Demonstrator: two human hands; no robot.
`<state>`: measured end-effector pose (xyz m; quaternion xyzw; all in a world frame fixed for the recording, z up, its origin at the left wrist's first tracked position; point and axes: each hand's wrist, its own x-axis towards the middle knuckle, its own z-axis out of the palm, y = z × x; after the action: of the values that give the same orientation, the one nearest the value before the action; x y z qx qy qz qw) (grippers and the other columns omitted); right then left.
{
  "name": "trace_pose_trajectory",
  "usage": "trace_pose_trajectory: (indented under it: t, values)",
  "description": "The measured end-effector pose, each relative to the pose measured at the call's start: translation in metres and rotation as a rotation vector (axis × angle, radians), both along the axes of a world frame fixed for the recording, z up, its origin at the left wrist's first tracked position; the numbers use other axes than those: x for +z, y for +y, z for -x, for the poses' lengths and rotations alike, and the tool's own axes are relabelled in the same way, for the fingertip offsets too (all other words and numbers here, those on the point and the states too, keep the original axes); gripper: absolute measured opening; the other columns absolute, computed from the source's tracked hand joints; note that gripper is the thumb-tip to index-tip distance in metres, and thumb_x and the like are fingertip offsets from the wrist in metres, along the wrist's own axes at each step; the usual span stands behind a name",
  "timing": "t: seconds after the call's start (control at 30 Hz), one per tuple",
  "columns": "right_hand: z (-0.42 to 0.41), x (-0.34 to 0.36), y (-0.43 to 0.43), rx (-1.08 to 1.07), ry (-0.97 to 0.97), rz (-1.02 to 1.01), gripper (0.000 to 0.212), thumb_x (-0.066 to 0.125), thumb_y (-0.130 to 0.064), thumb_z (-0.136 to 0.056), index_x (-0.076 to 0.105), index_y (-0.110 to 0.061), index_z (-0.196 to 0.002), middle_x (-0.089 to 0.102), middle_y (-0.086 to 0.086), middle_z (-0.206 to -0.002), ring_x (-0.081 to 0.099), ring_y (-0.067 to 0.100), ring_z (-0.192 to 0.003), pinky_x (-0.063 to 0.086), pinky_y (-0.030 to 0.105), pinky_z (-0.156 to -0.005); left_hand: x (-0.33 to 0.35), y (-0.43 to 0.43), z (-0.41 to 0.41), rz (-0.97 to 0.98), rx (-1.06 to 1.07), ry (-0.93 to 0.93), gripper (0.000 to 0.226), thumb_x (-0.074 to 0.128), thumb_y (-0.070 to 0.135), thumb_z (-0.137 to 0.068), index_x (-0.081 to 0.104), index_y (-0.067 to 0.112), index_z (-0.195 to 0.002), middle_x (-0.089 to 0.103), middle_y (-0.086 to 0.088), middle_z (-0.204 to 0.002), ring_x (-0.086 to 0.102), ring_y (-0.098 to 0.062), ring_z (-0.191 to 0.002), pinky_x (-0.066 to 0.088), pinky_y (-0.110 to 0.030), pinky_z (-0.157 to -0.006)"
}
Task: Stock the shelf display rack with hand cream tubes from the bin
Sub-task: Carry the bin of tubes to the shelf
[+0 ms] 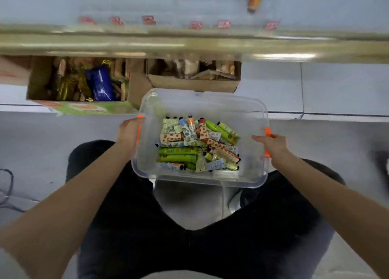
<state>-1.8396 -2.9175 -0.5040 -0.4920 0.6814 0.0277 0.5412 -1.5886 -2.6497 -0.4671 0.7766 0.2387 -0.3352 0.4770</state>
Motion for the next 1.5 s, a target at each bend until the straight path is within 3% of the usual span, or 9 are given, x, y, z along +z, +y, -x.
trace_pose_trajectory:
  t: [0.2,0.53,0.7,0.87,1.0,1.23,1.3,1.43,1.5]
  values:
    - [-0.014,-0.073,-0.017,-0.106,-0.069,-0.023,0.065,0.086,-0.025,-0.062,0.061,-0.009,-0.119,0.057,0.003,-0.086,0.050,0.018,-0.067,0.047,0.039,-0.075,-0.083,-0.016,-0.006,-0.061,0.049,-0.041,0.042,0.067,0.035,-0.079,0.062,0.007,-0.110,0.060,-0.008,-0.085,0.056,-0.026,-0.082,0.048,-0.037,-0.081]
    - [-0.028,-0.096,-0.011,-0.190,-0.142,0.026,0.084,0.084,-0.023,-0.066,0.038,-0.006,-0.134,0.048,0.012,-0.132,0.047,0.032,-0.121,0.041,0.049,-0.093,-0.127,-0.015,0.004,0.088,0.068,-0.006,0.020,0.059,0.027,-0.086,0.054,0.008,-0.093,0.051,-0.010,-0.089,0.049,-0.020,-0.070,0.039,-0.032,-0.060]
    - [-0.026,-0.087,-0.013,-0.190,-0.206,0.092,0.088,0.084,-0.020,-0.067,0.035,-0.001,-0.137,0.045,0.017,-0.137,0.045,0.037,-0.123,0.039,0.054,-0.097,-0.127,-0.001,-0.006,0.141,-0.001,-0.024,0.072,0.069,0.042,-0.067,0.049,0.007,-0.127,0.057,-0.015,-0.118,0.058,-0.033,-0.103,0.050,-0.045,-0.089]
    - [-0.027,-0.073,0.005,-0.173,-0.222,0.101,0.082,0.084,-0.019,-0.066,0.040,-0.004,-0.135,0.045,0.015,-0.138,0.043,0.038,-0.125,0.035,0.058,-0.100,-0.125,0.011,-0.001,0.257,-0.063,0.057,0.056,0.067,0.041,-0.073,0.055,0.007,-0.115,0.063,-0.014,-0.101,0.063,-0.028,-0.082,0.048,-0.034,-0.063]
    - [-0.036,-0.073,0.015,-0.128,-0.217,0.157,0.072,0.082,-0.013,-0.070,0.042,0.000,-0.129,0.049,0.012,-0.125,0.046,0.036,-0.120,0.041,0.051,-0.089,-0.137,0.024,-0.002,0.264,-0.119,0.049,0.042,0.059,0.040,-0.084,0.054,0.013,-0.115,0.056,-0.020,-0.124,0.055,-0.030,-0.103,0.040,-0.035,-0.078]
    - [-0.030,-0.134,0.019,-0.093,-0.202,0.184,0.057,0.087,-0.006,-0.054,0.060,-0.003,-0.105,0.060,0.011,-0.122,0.057,0.027,-0.110,0.046,0.039,-0.095,-0.168,0.034,-0.009,0.293,-0.071,0.145,0.020,0.059,0.031,-0.078,0.050,0.013,-0.079,0.041,-0.004,-0.069,0.045,-0.019,-0.049,0.033,-0.020,-0.040]
    - [-0.017,-0.141,0.025,-0.126,-0.142,0.136,0.079,0.090,-0.017,-0.050,0.057,-0.003,-0.120,0.059,0.011,-0.122,0.056,0.029,-0.111,0.046,0.039,-0.088,-0.176,0.028,-0.010,0.329,-0.092,0.140,0.025,0.051,0.024,-0.089,0.045,0.013,-0.068,0.038,-0.004,-0.062,0.043,-0.017,-0.041,0.030,-0.018,-0.037]
    - [-0.002,-0.152,0.031,-0.083,-0.128,0.088,0.055,0.084,-0.013,-0.065,0.065,-0.007,-0.117,0.056,0.000,-0.075,0.052,0.014,-0.064,0.050,0.025,-0.050,-0.188,0.024,-0.008,0.346,-0.171,0.171,0.026,0.046,0.022,-0.094,0.050,0.014,-0.070,0.047,-0.001,-0.040,0.042,-0.009,-0.023,0.030,-0.008,-0.030]
    - [-0.006,-0.155,0.028,-0.064,-0.121,0.096,0.053,0.084,-0.013,-0.066,0.065,-0.004,-0.115,0.058,0.003,-0.079,0.055,0.017,-0.069,0.045,0.029,-0.053,-0.197,0.033,-0.009,0.342,-0.170,0.181,0.017,0.052,0.023,-0.090,0.056,0.012,-0.077,0.052,0.002,-0.041,0.048,-0.010,-0.031,0.037,-0.013,-0.035]
